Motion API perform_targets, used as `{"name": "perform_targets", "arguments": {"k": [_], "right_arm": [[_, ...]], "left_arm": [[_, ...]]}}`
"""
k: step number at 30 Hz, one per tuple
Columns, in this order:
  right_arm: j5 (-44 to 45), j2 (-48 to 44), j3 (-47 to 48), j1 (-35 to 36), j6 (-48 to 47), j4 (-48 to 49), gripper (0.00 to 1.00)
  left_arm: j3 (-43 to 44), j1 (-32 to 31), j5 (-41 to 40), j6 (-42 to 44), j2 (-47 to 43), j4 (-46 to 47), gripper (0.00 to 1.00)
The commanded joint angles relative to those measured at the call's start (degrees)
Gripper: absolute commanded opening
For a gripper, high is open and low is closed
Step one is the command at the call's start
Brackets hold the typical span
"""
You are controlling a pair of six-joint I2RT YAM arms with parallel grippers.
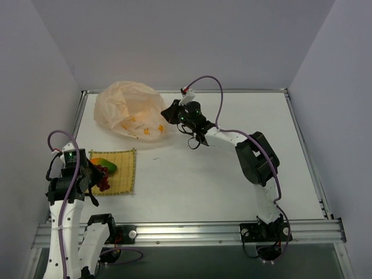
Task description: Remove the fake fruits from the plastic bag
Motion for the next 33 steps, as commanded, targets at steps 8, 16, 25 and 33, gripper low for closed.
{"name": "perform_targets", "arguments": {"k": [8,16,25,33], "right_arm": [[-2.7,-3.9,0.1,0.1,0.8,4.8,0.0],[-3.3,-4.1,-0.8,-0.1,0.8,5.3,0.0],[-3.3,-5.1,-1.2,-0.1,0.0,4.4,0.0],[-3.5,-5.2,-1.0,0.1,0.6,4.5,0.0]], "left_arm": [[-1.1,-0.3,-10.1,-0.6,3.0,5.0,0.02],[-7.4,-2.4,-12.7,-7.2,4.3,8.3,0.02],[-15.0,-2.5,-12.0,-10.4,5.1,14.7,0.17],[-16.0,-2.5,-10.2,-11.8,0.2,15.7,0.44]]}}
